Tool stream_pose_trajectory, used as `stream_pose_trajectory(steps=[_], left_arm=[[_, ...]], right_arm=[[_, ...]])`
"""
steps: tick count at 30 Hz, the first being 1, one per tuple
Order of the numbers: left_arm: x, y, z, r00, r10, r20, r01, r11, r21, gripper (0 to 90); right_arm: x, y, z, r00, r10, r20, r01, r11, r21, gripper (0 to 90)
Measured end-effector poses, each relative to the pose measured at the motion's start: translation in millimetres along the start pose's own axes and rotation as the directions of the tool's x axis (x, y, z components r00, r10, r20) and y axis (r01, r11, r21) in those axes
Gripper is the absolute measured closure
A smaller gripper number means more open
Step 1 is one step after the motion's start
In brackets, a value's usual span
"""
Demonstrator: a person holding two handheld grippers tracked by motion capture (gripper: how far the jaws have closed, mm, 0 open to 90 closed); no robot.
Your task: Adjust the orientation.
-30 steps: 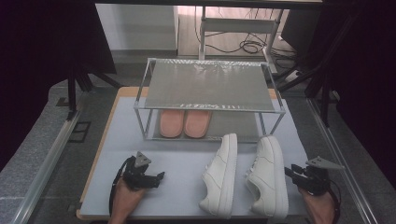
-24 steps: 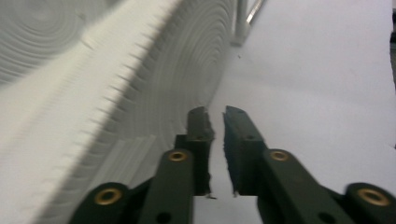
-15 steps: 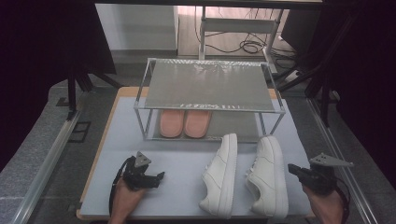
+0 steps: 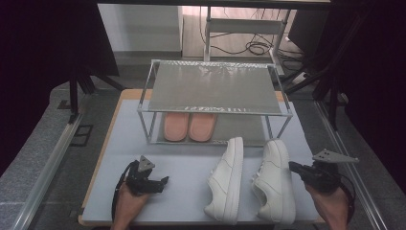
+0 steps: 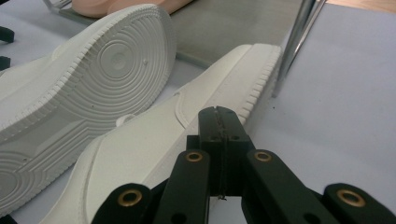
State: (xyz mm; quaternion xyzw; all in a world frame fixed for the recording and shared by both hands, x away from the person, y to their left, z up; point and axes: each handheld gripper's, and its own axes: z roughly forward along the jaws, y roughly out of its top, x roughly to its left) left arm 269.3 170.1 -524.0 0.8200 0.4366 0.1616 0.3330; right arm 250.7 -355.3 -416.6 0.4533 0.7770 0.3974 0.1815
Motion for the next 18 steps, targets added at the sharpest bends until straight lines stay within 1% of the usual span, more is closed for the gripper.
stream_pose_trajectory(steps=[5,8,10,13,16,18], left_arm=[[0.0,0.0,0.0,1.0,0.0,0.0,0.0,1.0,0.0,12.3],[0.0,0.0,-0.1,1.0,0.0,0.0,0.0,1.0,0.0,12.3],[0.0,-0.1,-0.1,1.0,0.0,0.0,0.0,1.0,0.0,12.4],[0.0,-0.1,-0.1,1.0,0.0,0.0,0.0,1.0,0.0,12.4],[0.0,-0.1,-0.1,1.0,0.0,0.0,0.0,1.0,0.0,12.4],[0.0,-0.1,-0.1,1.0,0.0,0.0,0.0,1.0,-0.001,12.4]], right_arm=[[-1.0,-0.3,7.6,0.9999,0.003,-0.013,-0.003,1.0,0.004,90.0],[-2.7,-1.9,7.4,0.9997,0.013,-0.022,-0.013,1.0,-0.003,90.0],[-3.9,-3.0,6.9,0.9997,0.011,-0.023,-0.011,1.0,-0.007,90.0],[-5.7,-4.2,5.5,0.9997,0.015,-0.018,-0.015,1.0,-0.008,90.0],[-8.5,-6.4,2.1,0.9999,0.016,0.003,-0.016,1.0,-0.006,90.0],[-10.5,-7.9,1.1,0.9996,0.027,-0.005,-0.027,1.0,-0.01,90.0]])
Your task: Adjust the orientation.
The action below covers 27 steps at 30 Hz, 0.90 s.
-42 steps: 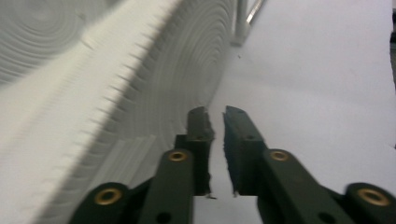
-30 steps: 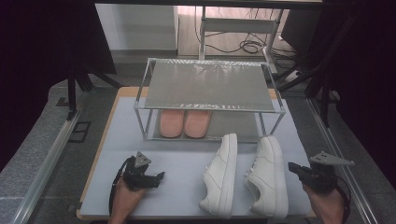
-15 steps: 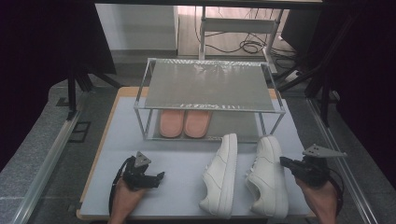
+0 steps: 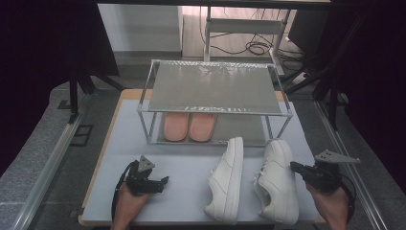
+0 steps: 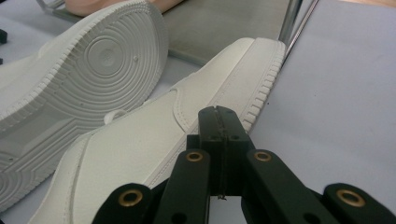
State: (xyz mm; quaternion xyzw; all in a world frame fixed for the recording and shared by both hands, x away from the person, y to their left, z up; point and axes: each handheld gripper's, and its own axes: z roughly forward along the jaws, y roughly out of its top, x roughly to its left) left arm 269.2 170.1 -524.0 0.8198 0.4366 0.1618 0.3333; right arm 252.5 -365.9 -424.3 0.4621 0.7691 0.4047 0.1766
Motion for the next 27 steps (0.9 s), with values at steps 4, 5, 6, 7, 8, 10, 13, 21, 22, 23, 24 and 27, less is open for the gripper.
stream_pose_trajectory(steps=[4,5,6,7,8,10,13,21,22,23,24,27], left_arm=[[0.0,0.0,0.0,1.0,0.0,0.0,0.0,1.0,0.0,12.4],[0.0,0.0,0.0,1.0,0.0,0.0,0.0,1.0,0.0,12.4],[0.0,0.0,0.0,1.0,0.0,0.0,0.0,1.0,0.0,12.4],[0.0,0.0,0.0,1.0,0.0,0.0,0.0,1.0,0.0,12.4],[0.0,0.0,0.0,1.0,0.0,0.0,0.0,1.0,0.0,12.4],[0.0,0.0,0.0,1.0,0.0,0.0,0.0,1.0,0.0,12.4],[0.0,0.0,0.0,1.0,0.0,0.0,0.0,1.0,0.0,12.4],[0.1,0.0,0.0,1.0,-0.001,0.0,0.001,1.0,0.0,12.4],[0.1,0.0,0.0,1.0,-0.001,0.0,0.001,1.0,0.0,12.4],[0.1,0.0,0.0,1.0,0.0,0.0,0.0,1.0,0.0,12.4],[0.1,0.0,0.0,1.0,-0.001,0.0,0.001,1.0,0.0,12.4],[0.2,0.0,0.0,1.0,-0.001,0.0,0.001,1.0,0.0,12.4]], right_arm=[[0.0,0.1,0.2,1.0,-0.004,-0.001,0.004,1.0,0.0,90.0],[0.4,0.4,0.3,1.0,-0.007,0.001,0.007,1.0,0.002,90.0],[0.8,0.6,0.1,0.9999,-0.011,0.006,0.011,1.0,0.004,90.0],[1.1,0.6,0.1,0.9999,-0.013,0.009,0.013,1.0,0.005,90.0],[1.0,0.5,0.2,0.9999,-0.013,0.009,0.013,1.0,0.004,90.0],[0.7,0.3,0.0,0.9999,-0.012,0.009,0.012,1.0,0.004,90.0],[0.9,0.1,-0.1,0.9998,-0.012,0.013,0.012,1.0,0.003,90.0],[-2.3,-2.4,-5.1,0.9979,-0.013,0.064,0.012,1.0,0.017,90.0],[-4.0,-3.7,-6.4,0.9974,-0.008,0.071,0.007,1.0,0.017,90.0],[-6.0,-5.0,-7.7,0.9967,-0.005,0.081,0.004,1.0,0.019,90.0],[-8.3,-6.9,-9.2,0.9952,-0.002,0.098,0.0,1.0,0.021,90.0],[-13.9,-12.0,-12.3,0.9888,-0.006,0.149,0.0,0.999,0.041,90.0]])
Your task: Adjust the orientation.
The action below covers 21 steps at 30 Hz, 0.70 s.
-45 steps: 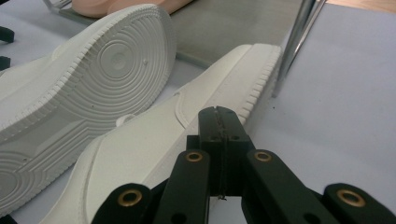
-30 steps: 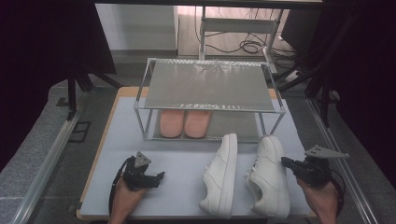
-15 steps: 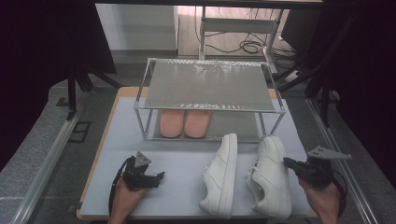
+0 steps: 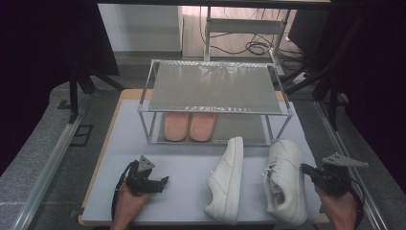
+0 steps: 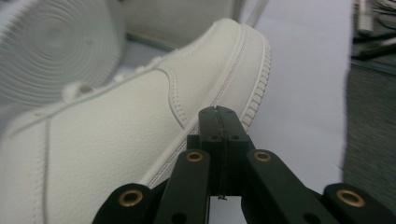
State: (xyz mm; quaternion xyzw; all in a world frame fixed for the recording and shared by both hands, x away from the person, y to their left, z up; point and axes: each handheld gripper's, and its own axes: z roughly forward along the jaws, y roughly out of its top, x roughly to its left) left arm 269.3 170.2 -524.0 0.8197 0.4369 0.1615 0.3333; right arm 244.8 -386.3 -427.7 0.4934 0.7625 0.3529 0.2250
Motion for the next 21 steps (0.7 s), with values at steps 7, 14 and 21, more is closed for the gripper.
stream_pose_trajectory(steps=[7,14,21], left_arm=[[0.1,0.0,0.0,1.0,0.0,0.0,0.0,1.0,0.001,12.5],[0.2,0.0,0.0,1.0,-0.001,-0.001,0.001,1.0,0.0,12.5],[0.2,0.0,0.0,1.0,-0.002,-0.002,0.002,1.0,0.0,12.6]], right_arm=[[-15.4,-15.1,1.0,0.9983,0.043,0.039,-0.044,0.999,0.019,90.0],[-25.5,-24.7,4.3,0.9963,0.071,0.049,-0.073,0.997,0.036,90.0],[-35.3,-35.3,9.5,0.9929,0.106,0.055,-0.109,0.992,0.058,90.0]])
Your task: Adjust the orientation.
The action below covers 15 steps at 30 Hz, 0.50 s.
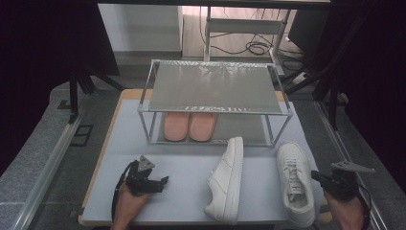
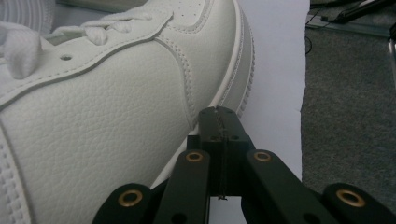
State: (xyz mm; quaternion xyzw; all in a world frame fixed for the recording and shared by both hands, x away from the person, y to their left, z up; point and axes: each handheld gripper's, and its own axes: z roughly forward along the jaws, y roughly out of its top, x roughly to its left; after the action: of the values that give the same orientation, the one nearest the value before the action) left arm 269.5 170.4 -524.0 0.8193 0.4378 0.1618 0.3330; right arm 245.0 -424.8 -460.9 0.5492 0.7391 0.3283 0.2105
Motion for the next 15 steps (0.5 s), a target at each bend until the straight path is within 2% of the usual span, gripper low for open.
stream_pose_trajectory(steps=[4,6,8,12,15], left_arm=[[0.0,0.0,0.0,1.0,0.0,0.0,0.0,1.0,0.0,12.7],[-0.1,0.0,0.0,1.0,-0.001,0.0,0.001,1.0,-0.001,12.7],[0.1,0.0,-0.1,1.0,-0.002,-0.001,0.002,1.0,-0.001,12.9],[0.0,-0.1,-0.1,1.0,-0.001,-0.001,0.001,1.0,-0.001,13.1],[0.1,-0.1,-0.1,1.0,-0.002,-0.001,0.002,1.0,-0.001,13.1]], right_arm=[[-5.8,-5.5,5.1,0.9999,0.01,0.011,-0.011,1.0,0.025,90.0],[-9.5,-8.5,6.0,0.9996,0.027,0.001,-0.027,0.999,0.022,90.0],[-13.1,-9.4,4.5,0.9981,0.048,-0.038,-0.047,0.999,0.006,90.0],[-9.8,-6.6,5.4,0.9998,0.014,-0.012,-0.013,1.0,0.022,90.0],[-9.4,-5.0,3.5,0.9997,0.018,-0.014,-0.018,1.0,0.017,90.0]])
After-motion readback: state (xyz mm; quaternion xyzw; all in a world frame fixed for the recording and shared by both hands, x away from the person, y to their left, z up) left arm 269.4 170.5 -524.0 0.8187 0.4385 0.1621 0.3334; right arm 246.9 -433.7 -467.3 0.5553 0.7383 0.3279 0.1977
